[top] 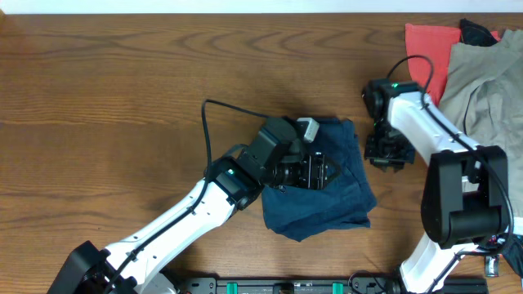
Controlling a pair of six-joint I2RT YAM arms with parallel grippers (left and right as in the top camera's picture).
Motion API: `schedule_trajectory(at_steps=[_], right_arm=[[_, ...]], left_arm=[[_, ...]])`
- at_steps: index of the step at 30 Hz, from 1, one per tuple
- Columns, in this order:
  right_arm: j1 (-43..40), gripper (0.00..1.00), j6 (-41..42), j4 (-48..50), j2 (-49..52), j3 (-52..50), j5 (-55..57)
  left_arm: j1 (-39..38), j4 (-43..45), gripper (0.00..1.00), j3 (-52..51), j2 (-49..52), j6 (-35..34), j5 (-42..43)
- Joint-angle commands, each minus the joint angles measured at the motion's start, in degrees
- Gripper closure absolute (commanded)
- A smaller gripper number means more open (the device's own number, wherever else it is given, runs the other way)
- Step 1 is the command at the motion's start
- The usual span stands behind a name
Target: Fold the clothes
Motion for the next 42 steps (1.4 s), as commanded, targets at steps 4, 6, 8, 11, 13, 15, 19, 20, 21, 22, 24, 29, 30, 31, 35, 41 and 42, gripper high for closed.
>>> schedule_trajectory(at_steps=[4, 6, 8, 11, 13, 15, 19, 20, 21, 22, 24, 29, 30, 31, 35, 41, 42], right_arm=[[-2.3, 0.83, -6.4, -1.6, -3.4, 4.3, -7.7], [-1.9, 0.83, -14.4, -0.6, -4.7, 4.3, -18.1], [-1.0, 0.83, -22.5, -0.1, -5.5, 4.3, -30.0], [1.4, 0.77, -27.8, 0.1, -5.5, 4.2, -39.6], [2.9, 0.75, -25.7, 0.2, -5.4, 3.8, -37.3], [4.4, 0.73, -21.0, 0.5, -5.4, 2.7, -31.9], [6.2, 0.64, -14.6, 1.7, -5.4, -1.0, -26.2], [6.4, 0.63, -14.4, 2.1, -5.4, -2.3, -26.7], [6.6, 0.62, -14.4, 2.4, -5.4, -3.6, -26.8], [6.9, 0.62, -14.4, 2.8, -5.4, -4.9, -26.8], [7.3, 0.63, -14.0, 3.9, -5.4, -8.2, -26.8], [8.2, 0.99, -13.4, 5.1, -5.4, -15.8, -28.7], [8.2, 0.99, -13.2, 5.2, -5.4, -17.3, -28.6], [8.2, 0.99, -12.3, 5.5, -5.4, -18.5, -28.0], [7.8, 0.99, -5.6, 9.0, -5.4, -23.3, -22.6], [7.8, 0.94, 0.4, 13.2, -5.4, -26.8, -20.3], [7.8, 0.93, 0.9, 13.3, -5.4, -26.8, -20.3]], left_arm=[[8.9, 1.2, 0.33, 0.5, -0.8, 4.2, 0.8], [12.7, 1.0, 0.33, 0.5, -0.7, 4.2, -4.2], [16.1, 1.1, 0.33, 0.5, -0.4, 4.2, -11.5], [19.3, 2.4, 0.33, 0.5, 1.3, 7.5, -19.6], [20.3, 3.1, 0.33, 0.5, 3.1, 9.2, -20.5], [20.6, 3.3, 0.33, 0.5, 5.4, 9.5, -20.5], [20.5, 5.5, 0.33, 0.5, 10.1, 11.8, -20.4], [20.5, 6.4, 0.33, 0.5, 11.1, 11.8, -20.4], [20.5, 7.6, 0.33, 0.5, 12.2, 11.8, -20.4], [20.5, 8.7, 0.33, 0.5, 13.1, 11.8, -20.4], [20.5, 11.1, 0.33, 0.5, 14.5, 11.7, -19.9], [20.3, 12.6, 0.34, 0.5, 16.9, 11.7, -19.5], [20.2, 12.4, 0.34, 0.5, 17.2, 11.8, -19.2], [20.0, 12.4, 0.34, 0.5, 17.5, 11.8, -18.8], [18.5, 12.4, 0.36, 0.5, 17.7, 12.3, -18.5], [14.9, 12.2, 0.37, 0.5, 18.0, 18.3, -18.6], [14.4, 11.8, 0.37, 0.5, 18.0, 18.4, -18.8]])
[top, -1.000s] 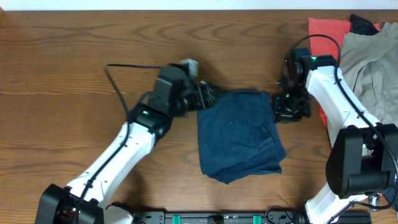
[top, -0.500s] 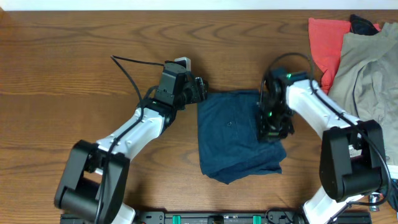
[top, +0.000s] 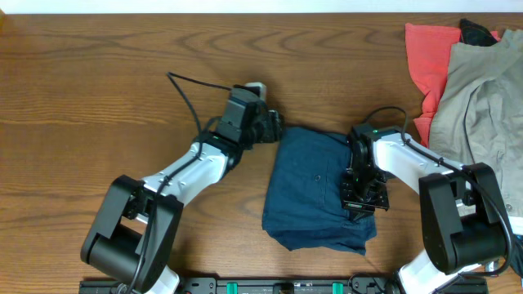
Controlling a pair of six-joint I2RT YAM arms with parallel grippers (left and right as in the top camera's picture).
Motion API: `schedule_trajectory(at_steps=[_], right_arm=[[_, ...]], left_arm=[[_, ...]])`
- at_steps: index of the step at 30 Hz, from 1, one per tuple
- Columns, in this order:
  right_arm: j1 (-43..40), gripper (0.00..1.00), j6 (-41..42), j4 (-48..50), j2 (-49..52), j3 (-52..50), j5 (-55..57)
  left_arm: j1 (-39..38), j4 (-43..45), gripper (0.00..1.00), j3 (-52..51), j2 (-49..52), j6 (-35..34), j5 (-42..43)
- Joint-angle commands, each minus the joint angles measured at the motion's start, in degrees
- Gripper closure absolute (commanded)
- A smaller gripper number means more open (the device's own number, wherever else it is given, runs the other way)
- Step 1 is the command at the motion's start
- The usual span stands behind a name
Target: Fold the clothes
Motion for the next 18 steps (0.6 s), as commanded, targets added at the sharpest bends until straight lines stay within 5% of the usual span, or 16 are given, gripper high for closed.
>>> schedule_trajectory(at_steps=[1, 11, 18], right_arm=[[0.4, 0.92, 5.2, 2.6, 1.9, -2.7, 6.2], [0.4, 0.87, 6.0, 3.0, 1.9, -2.7, 6.1], [0.4, 0.87, 6.0, 3.0, 1.9, -2.7, 6.1]], left_arm=[[-1.6, -0.7, 0.37, 0.5, 0.7, 3.8, 0.0], [-1.9, -2.9, 0.28, 0.5, 1.7, 3.6, 0.2], [-2.7, -2.5, 0.23, 0.5, 5.4, 3.6, 9.2]])
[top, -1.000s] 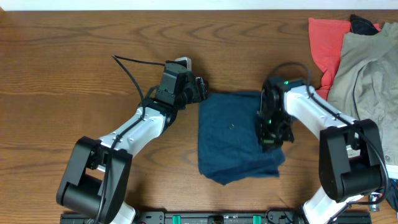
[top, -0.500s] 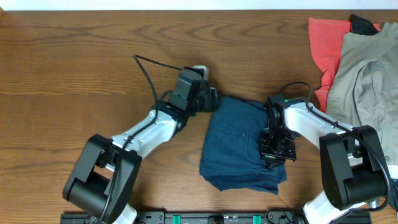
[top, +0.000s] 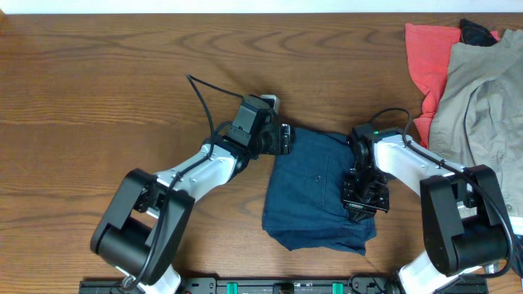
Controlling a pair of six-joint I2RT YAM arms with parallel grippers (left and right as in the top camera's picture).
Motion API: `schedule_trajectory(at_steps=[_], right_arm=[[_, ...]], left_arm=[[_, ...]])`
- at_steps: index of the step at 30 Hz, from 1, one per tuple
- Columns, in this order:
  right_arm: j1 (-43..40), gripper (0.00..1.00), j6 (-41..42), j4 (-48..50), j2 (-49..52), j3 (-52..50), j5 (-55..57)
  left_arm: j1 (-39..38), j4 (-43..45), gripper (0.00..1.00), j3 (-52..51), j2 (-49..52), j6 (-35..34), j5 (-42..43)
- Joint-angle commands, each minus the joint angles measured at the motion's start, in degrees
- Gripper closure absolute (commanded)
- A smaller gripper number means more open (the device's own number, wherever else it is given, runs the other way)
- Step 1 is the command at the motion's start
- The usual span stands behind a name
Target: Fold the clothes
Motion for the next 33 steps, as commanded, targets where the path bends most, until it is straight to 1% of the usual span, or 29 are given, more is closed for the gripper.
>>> schedule_trajectory(at_steps=[1, 5, 6, 9, 10, 11, 12, 16, 20, 24, 26, 28, 29, 30, 31, 33], right_arm=[[0.4, 0.87, 1.7, 2.8, 2.3, -2.3, 5.4], [0.4, 0.87, 1.7, 2.8, 2.3, -2.3, 5.4], [0.4, 0.87, 1.7, 2.9, 2.3, -2.3, 5.4], [0.4, 0.87, 1.7, 2.9, 2.3, -2.3, 5.4], [0.4, 0.87, 1.7, 2.8, 2.3, -2.3, 5.4], [0.4, 0.87, 1.7, 2.7, 2.3, -2.3, 5.4], [0.4, 0.86, 1.6, 2.6, 2.3, -2.3, 5.4], [0.3, 0.81, 1.4, 1.9, 2.2, -2.1, 5.4], [0.1, 0.75, 1.2, 1.0, -0.2, -0.7, 5.4], [-1.6, 0.7, 1.2, 0.4, -6.1, 1.3, 5.4], [-2.8, 0.67, 0.5, 0.0, -9.7, 2.3, 5.4], [-4.1, 0.6, -1.0, -0.5, -13.6, 3.3, 5.4], [-4.7, 0.55, -1.7, -0.6, -15.6, 3.5, 5.4], [-5.2, 0.47, -2.3, -0.6, -17.3, 3.6, 5.4], [-5.6, 0.41, -2.3, -0.7, -18.8, 3.6, 5.4], [-6.0, 0.35, -2.3, -0.9, -21.5, 3.6, 5.4]], left_arm=[[-0.8, 0.0, 0.22, 0.5, 2.4, 0.8, 5.7], [-1.7, -0.1, 0.23, 0.5, 4.4, 0.8, 9.4], [-2.0, -0.1, 0.26, 0.5, 5.0, 0.8, 9.7], [-2.5, 0.2, 0.55, 0.5, 5.9, 1.0, 9.4], [-2.5, 0.7, 0.72, 0.5, 6.1, 1.0, 8.9], [-2.5, 1.0, 0.82, 0.5, 6.1, 1.0, 8.1], [-2.4, 1.2, 0.93, 0.5, 6.1, 1.0, 7.1], [-0.6, 3.1, 0.94, 0.5, 5.9, 0.9, 4.9], [4.2, 3.0, 0.94, 0.5, 4.5, 0.7, 2.1], [13.1, 3.0, 0.94, 0.5, 1.7, 0.7, -0.2], [19.1, 3.0, 0.94, 0.6, -0.2, 0.7, -1.2], [25.9, 2.9, 0.94, 0.7, -2.5, 0.7, -1.6], [30.0, 2.9, 0.94, 0.8, -3.7, 0.7, -1.6], [33.8, 2.9, 0.94, 0.9, -4.8, 0.6, -1.6], [37.5, 2.9, 0.94, 0.9, -5.8, 0.2, -1.6], [45.3, 2.3, 0.92, 0.9, -7.2, -3.1, -1.5]])
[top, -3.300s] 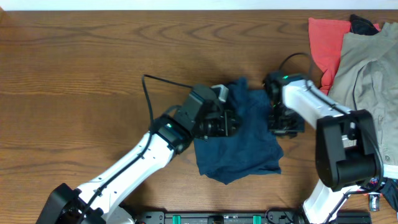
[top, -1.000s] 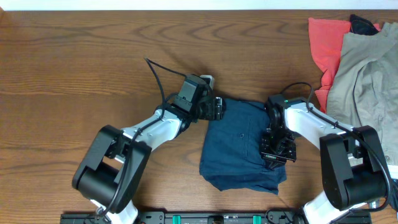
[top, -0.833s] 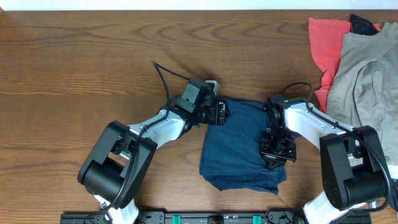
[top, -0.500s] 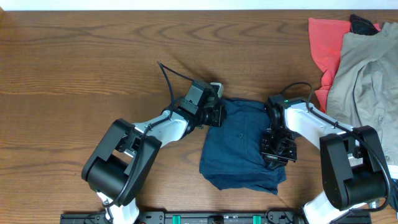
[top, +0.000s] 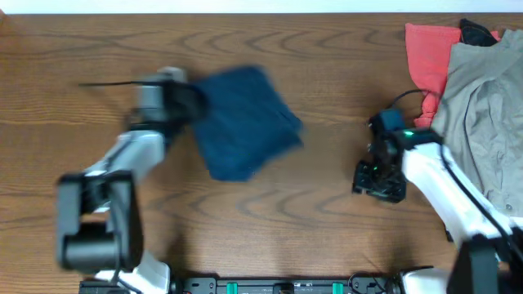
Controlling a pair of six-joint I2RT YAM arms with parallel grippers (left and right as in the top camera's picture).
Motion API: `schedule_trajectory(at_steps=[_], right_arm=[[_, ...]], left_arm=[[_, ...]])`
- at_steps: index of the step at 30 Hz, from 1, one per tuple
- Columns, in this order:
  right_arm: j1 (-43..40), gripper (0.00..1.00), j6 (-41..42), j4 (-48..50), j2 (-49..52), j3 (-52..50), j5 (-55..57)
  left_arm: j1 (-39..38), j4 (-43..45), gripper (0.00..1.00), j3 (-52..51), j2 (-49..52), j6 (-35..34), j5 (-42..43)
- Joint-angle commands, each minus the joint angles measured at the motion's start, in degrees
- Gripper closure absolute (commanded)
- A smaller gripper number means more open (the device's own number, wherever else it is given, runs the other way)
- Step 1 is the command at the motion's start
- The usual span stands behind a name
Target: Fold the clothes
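Observation:
The folded dark blue garment [top: 245, 121] lies or hangs over the table's upper middle, blurred by motion. My left gripper [top: 194, 102] is at its left edge and looks shut on the cloth there, with the left arm stretched toward the far left. My right gripper [top: 377, 180] stands apart to the right over bare wood, nothing visibly in it; its jaws are too dark to read.
A pile of clothes fills the back right corner: a red cloth [top: 426, 47], a khaki garment [top: 482, 98] over it and a black piece [top: 476, 31] behind. The right arm's body runs along the right edge. Wooden table [top: 270, 220] all around.
The blue garment has gone from the front middle to the upper left-middle, with my left gripper at its edge. My right gripper has come off the garment and now stands to the right of it.
First my left gripper was on top of the rumpled blue garment and the right one beside it. Then the garment lay flat and folded, right gripper on it, left gripper at its upper left corner. Now the left has it farther left and back.

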Motion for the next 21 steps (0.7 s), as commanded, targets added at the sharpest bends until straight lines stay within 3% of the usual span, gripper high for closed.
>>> schedule_trajectory(at_steps=[1, 4, 5, 9, 16, 21], right_arm=[[-1.0, 0.33, -1.0, -0.4, -4.6, 0.8, 0.9], [-1.0, 0.29, -1.0, -0.2, -6.7, 0.8, 0.9], [-1.0, 0.28, -1.0, -0.1, -7.0, 0.8, 0.9], [-0.9, 0.28, -1.0, -0.5, -6.9, 0.8, 0.9], [-1.0, 0.27, -1.5, -1.6, -6.9, 0.8, 0.9], [-1.0, 0.26, -2.1, -1.6, -6.9, 0.8, 0.9]], left_arm=[[11.7, -1.3, 0.77, 0.7, -3.8, -4.6, -1.7], [20.4, -4.2, 0.16, 0.7, -3.8, -7.1, 1.7], [22.4, -5.2, 0.03, 0.7, -3.7, -8.1, 2.5], [25.8, -6.1, 0.02, 0.7, -3.7, -9.3, 2.7], [23.8, -5.3, 0.02, 0.7, -3.8, -8.9, 2.6], [23.9, -8.8, 0.02, 0.7, -6.3, -8.4, -4.6]])
